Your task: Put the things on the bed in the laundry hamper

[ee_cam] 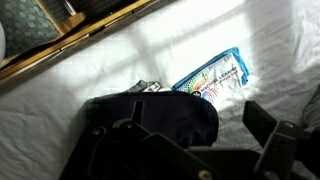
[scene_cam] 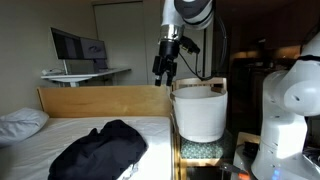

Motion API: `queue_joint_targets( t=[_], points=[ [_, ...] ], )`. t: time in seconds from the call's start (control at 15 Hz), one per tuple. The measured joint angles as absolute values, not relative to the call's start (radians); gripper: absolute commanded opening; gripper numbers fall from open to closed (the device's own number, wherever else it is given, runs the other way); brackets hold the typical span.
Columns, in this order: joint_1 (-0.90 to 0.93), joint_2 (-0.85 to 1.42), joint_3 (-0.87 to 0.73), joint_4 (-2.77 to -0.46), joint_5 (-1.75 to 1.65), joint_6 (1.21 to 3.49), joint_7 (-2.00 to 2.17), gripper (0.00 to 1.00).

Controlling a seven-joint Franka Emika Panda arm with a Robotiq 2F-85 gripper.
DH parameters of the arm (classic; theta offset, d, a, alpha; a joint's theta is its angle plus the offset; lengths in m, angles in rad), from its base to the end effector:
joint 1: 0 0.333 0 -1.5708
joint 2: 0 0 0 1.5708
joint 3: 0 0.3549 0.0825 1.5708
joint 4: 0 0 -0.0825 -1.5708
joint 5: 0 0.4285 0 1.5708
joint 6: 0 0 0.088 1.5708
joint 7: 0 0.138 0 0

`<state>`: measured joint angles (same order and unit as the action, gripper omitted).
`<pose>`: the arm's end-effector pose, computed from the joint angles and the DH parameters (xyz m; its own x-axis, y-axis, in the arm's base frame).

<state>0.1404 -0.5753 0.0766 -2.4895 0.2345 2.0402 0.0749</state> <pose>0.3992 0.1091 0.4839 0.9942 0.0293 0.1033 0.0483 -0.9813 -0.1863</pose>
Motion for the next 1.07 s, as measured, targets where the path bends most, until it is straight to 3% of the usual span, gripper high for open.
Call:
queue_joint_targets(
  t=[0.4, 1.07],
  points=[
    [0.088, -0.288, 0.076, -2.382, 0.227, 2.056, 0.108, 1.00],
    [0.113, 0.244, 0.091, -1.849, -0.020, 2.051, 0.479, 1.00]
  ],
)
